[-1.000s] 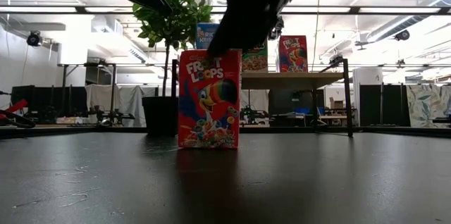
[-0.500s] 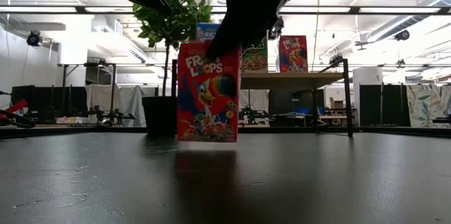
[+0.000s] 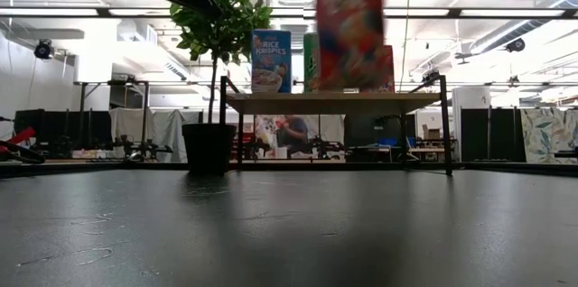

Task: Stack cereal on shelf
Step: Put the red cereal box on the shelf, aligned with the other red cereal box

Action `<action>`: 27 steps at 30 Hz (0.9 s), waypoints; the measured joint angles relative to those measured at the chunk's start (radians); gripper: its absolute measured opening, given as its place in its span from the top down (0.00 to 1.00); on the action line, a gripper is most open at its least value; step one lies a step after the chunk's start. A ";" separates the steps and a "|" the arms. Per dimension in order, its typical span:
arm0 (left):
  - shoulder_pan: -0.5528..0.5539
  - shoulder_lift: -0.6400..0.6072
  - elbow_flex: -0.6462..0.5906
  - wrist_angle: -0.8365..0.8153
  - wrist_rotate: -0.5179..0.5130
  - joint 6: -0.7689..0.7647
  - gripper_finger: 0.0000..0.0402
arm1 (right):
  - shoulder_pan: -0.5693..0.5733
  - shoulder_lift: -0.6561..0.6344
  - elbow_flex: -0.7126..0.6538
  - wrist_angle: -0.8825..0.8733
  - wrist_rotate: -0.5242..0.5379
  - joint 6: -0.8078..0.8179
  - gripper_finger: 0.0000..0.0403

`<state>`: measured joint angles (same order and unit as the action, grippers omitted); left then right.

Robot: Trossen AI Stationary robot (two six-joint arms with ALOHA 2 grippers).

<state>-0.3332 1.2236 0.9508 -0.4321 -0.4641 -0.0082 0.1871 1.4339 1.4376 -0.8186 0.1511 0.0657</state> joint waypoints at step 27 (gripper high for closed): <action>0.000 0.000 0.000 0.026 0.000 0.000 0.41 | -0.687 -0.275 -0.069 -0.112 -0.209 -0.398 0.68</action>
<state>-0.3332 1.2236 0.9508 -0.4065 -0.4641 -0.0082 -0.5002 1.1592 1.3689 -0.9302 -0.0583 -0.3325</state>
